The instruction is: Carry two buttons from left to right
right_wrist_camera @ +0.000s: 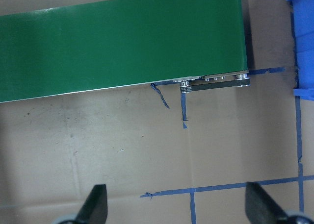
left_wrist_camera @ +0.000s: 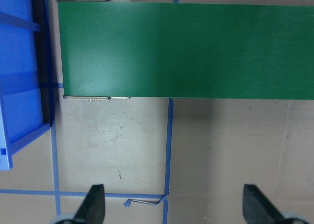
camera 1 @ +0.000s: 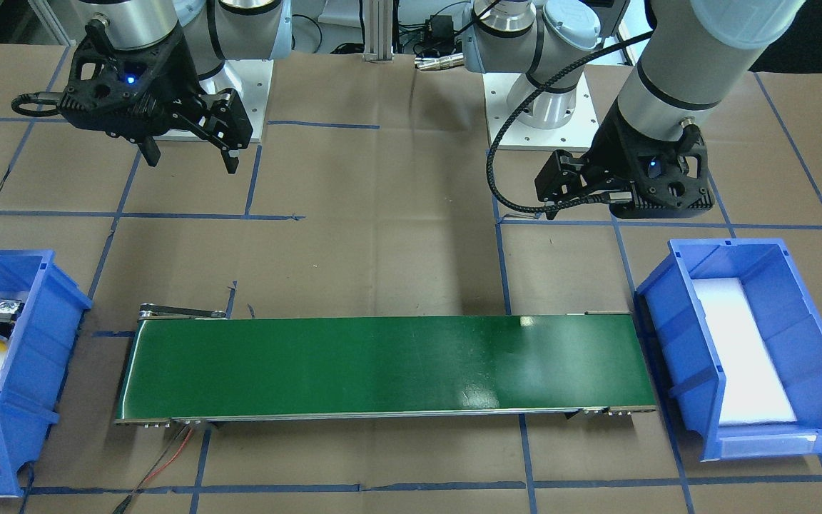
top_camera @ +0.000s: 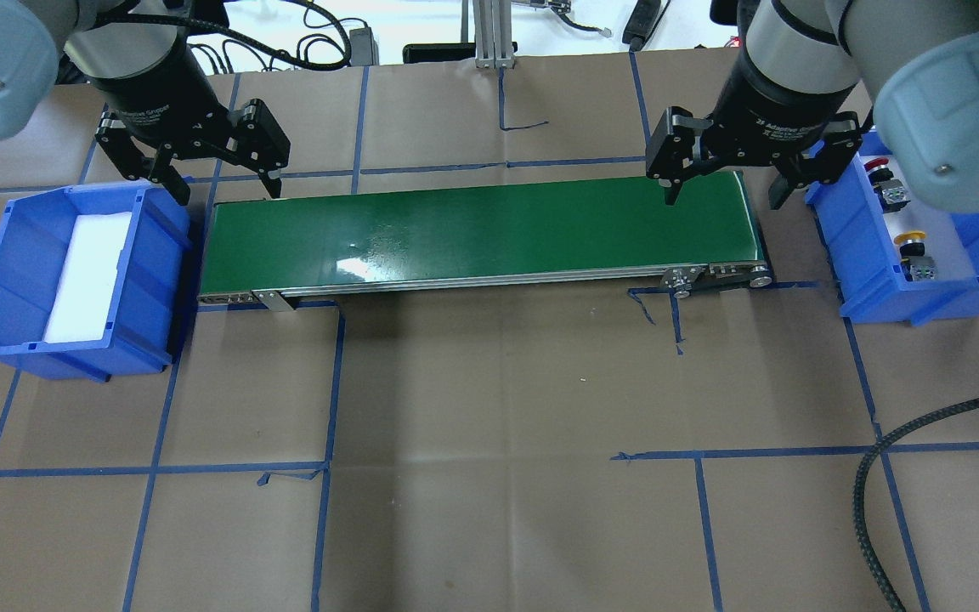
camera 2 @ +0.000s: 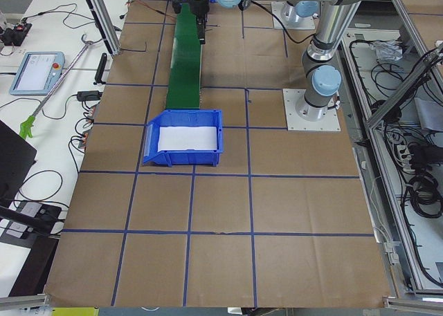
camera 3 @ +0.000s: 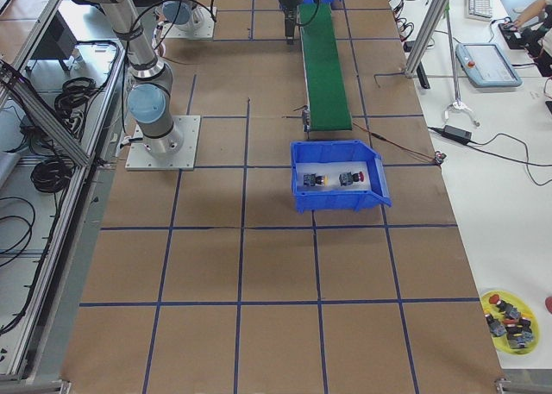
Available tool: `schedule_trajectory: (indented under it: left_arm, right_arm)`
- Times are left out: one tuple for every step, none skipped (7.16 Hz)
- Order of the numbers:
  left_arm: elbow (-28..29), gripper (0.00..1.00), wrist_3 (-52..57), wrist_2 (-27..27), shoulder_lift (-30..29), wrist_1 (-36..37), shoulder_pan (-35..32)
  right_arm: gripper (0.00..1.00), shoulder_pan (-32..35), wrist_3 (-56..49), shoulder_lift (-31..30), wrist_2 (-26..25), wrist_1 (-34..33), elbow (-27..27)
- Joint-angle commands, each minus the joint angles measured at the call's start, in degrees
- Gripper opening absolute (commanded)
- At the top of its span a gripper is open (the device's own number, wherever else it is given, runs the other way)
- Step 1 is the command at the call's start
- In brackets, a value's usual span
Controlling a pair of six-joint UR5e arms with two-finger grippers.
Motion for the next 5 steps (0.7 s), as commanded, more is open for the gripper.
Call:
schedule_trajectory:
  left_arm:
    - [0.00, 1.00, 0.06, 0.01, -0.06, 0.00, 0.00]
    - [0.00, 1.00, 0.06, 0.01, 0.02, 0.00, 0.00]
    - [0.00, 1.00, -0.03, 0.01, 0.02, 0.00, 0.00]
    - [0.00, 1.00, -0.03, 0.01, 0.03, 0.00, 0.00]
    - [0.00, 1.00, -0.03, 0.01, 0.03, 0.00, 0.00]
  right_arm:
    - [1.00, 0.00, 0.00, 0.01, -0.13, 0.28, 0.09]
    - [1.00, 0.00, 0.00, -0.07, -0.22, 0.55, 0.09]
    - [1.00, 0.00, 0.00, -0.07, -0.14, 0.55, 0.09]
    - [1.00, 0.00, 0.00, 0.10, -0.13, 0.64, 0.09]
    - [1.00, 0.00, 0.00, 0.19, -0.05, 0.64, 0.09]
